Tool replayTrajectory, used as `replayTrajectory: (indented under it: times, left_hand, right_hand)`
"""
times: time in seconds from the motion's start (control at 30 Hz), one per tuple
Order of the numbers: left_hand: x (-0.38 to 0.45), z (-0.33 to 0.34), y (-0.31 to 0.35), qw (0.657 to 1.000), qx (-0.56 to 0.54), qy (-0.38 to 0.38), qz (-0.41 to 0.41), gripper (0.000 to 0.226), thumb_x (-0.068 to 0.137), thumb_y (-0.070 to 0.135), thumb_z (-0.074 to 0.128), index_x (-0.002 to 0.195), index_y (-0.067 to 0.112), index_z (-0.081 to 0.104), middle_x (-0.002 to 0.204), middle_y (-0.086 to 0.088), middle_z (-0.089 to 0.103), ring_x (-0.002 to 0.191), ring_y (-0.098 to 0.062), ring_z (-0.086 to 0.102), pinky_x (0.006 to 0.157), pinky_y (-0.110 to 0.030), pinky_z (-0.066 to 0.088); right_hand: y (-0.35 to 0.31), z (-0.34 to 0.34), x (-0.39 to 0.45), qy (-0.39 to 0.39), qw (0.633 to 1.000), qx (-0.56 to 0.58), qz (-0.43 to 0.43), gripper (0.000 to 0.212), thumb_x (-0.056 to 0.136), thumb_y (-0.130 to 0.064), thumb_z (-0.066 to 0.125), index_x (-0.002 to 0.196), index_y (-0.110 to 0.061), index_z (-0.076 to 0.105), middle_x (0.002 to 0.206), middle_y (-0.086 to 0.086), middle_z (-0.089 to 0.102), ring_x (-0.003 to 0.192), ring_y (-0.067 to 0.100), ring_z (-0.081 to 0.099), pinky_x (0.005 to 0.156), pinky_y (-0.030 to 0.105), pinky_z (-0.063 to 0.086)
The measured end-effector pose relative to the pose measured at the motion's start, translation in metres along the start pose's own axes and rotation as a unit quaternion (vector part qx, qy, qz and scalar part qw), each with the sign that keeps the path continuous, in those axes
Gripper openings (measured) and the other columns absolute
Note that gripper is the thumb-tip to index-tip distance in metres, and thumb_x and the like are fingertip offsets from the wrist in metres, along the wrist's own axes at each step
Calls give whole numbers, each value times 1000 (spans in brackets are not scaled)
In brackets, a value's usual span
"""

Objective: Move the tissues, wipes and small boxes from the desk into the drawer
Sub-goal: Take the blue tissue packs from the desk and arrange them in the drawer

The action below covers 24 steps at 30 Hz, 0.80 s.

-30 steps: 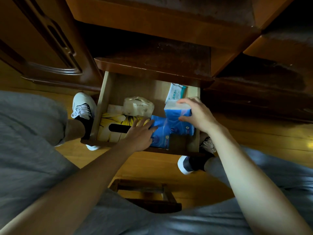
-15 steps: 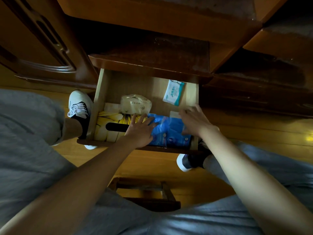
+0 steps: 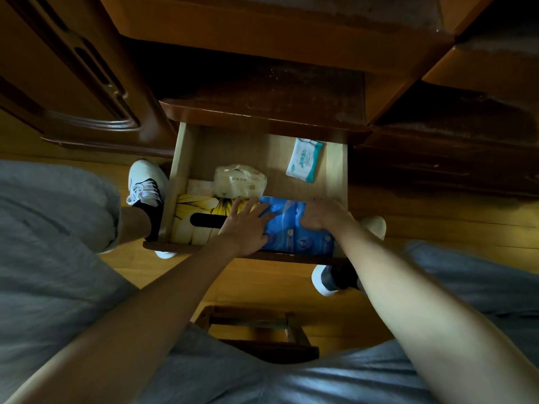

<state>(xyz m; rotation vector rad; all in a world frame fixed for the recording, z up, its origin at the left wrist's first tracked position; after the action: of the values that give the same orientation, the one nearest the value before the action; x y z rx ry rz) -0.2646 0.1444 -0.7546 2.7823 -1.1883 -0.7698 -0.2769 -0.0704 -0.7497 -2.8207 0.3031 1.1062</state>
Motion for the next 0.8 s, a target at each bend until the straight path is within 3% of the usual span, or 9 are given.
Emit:
replayTrajectory:
  times: [0.07, 0.17, 0.27, 0.63, 0.73, 0.8]
  left_hand:
    - [0, -1, -1, 1000, -7, 6, 1, 63, 97, 49, 41, 155, 33, 23, 163, 5, 21, 152, -24, 8, 121, -58, 5]
    - [1, -3, 0, 1000, -23, 15, 0, 64, 94, 46, 51, 153, 31, 30, 159, 6, 27, 150, -22, 12, 119, -56, 4]
    - [1, 0, 0, 999, -29, 20, -6, 65, 94, 47, 52, 153, 31, 30, 158, 6, 27, 150, -23, 11, 120, -58, 3]
    - [4, 4, 0, 999, -22, 34, -5, 65, 92, 50, 52, 151, 32, 33, 156, 6, 32, 149, -23, 15, 121, -56, 4]
    - [11, -3, 0, 999, -34, 31, -20, 60, 91, 47, 54, 147, 30, 41, 150, 4, 39, 143, -25, 29, 119, -52, 14]
    - [21, -10, 2, 995, -62, 61, -43, 52, 92, 40, 53, 142, 26, 49, 141, -1, 48, 133, -26, 43, 113, -48, 27]
  right_hand:
    - [-1, 10, 4, 15, 999, 23, 16, 50, 90, -38, 51, 133, -11, 55, 132, 16, 62, 117, 34, 58, 95, 45, 44]
    - [-1, 24, 10, 12, 999, 19, 32, 64, 95, -36, 46, 150, -6, 34, 153, 23, 42, 141, 38, 38, 117, 47, 22]
    - [-3, 28, 17, 6, 999, 37, 40, 71, 92, -36, 51, 152, -7, 26, 158, 24, 32, 147, 38, 28, 122, 46, 13]
    - [-8, 34, 32, 4, 998, 42, 52, 62, 90, -33, 50, 145, -8, 34, 152, 24, 38, 137, 42, 37, 114, 49, 24]
    - [-3, 32, 30, 7, 995, 86, 50, 64, 88, -35, 52, 145, -12, 35, 153, 22, 38, 139, 40, 34, 116, 48, 20]
    - [1, 27, 27, 37, 983, 175, 37, 65, 86, -45, 47, 145, -19, 42, 150, 16, 48, 139, 37, 39, 117, 47, 23]
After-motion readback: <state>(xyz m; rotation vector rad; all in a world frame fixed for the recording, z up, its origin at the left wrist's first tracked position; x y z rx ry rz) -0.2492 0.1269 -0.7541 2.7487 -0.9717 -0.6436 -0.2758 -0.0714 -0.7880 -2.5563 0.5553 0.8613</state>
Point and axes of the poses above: each hand's wrist, its own x-axis towards the middle knuckle, its own z-axis out of the palm, y = z × x, the point moved 1 cm from there along x, towards the middle knuckle
